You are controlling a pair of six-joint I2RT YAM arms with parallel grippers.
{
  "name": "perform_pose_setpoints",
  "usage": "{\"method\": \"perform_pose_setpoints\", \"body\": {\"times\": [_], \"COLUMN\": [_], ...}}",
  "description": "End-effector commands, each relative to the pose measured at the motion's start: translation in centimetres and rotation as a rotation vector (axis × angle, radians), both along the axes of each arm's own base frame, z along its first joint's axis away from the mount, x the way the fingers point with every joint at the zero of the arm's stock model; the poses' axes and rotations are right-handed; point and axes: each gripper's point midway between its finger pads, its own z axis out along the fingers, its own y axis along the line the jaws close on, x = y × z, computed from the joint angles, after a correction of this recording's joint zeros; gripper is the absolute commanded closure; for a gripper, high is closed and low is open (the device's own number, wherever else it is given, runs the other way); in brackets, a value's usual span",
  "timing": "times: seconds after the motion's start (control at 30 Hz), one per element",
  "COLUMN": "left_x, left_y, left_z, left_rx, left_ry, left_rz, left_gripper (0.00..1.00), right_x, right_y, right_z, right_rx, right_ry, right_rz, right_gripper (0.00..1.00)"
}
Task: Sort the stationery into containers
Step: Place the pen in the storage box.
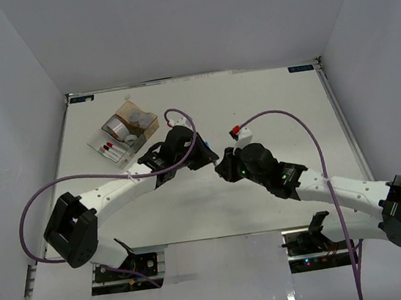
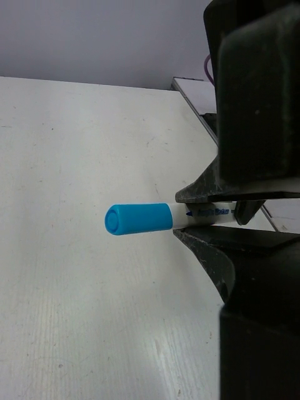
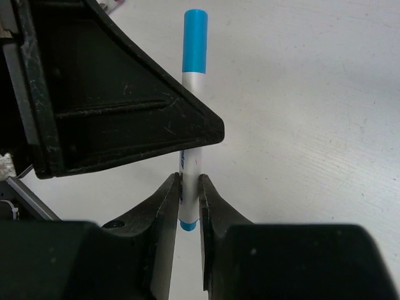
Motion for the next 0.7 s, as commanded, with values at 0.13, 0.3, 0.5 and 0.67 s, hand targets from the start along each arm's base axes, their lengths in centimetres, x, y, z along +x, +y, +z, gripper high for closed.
{"method": "perform_pose_setpoints", "body": {"times": [0.13,0.3,0.5,0.67], "left_x": [0.7,1.2,4.4,8.0], "left_y": [-0.9,0.3,6.6,17.2], "left_z": [2.8,2.4,1.9,2.7], "left_rx": [-0.048,-0.016,0.035,0.139], "left_ry": [-0.062,-0.062,-0.054,-0.082], "left_rz": [-0.005,0.017,0.156,0.396], "left_gripper": [0.85,0.9,0.91,0.92], "right_x": [0.1,0.1,0.4,1.3], "right_y": [0.3,-0.2,-2.5,-5.5], "right_z": [1.3,0.6,0.1,0.6], "right_rx": [0.054,0.031,-0.053,-0.169], "right_ry": [-0.038,-0.03,-0.068,-0.156], "right_rz": [-0.001,-0.016,-0.068,-0.133], "right_gripper": [0.67,0.49,0.3,0.0]}}
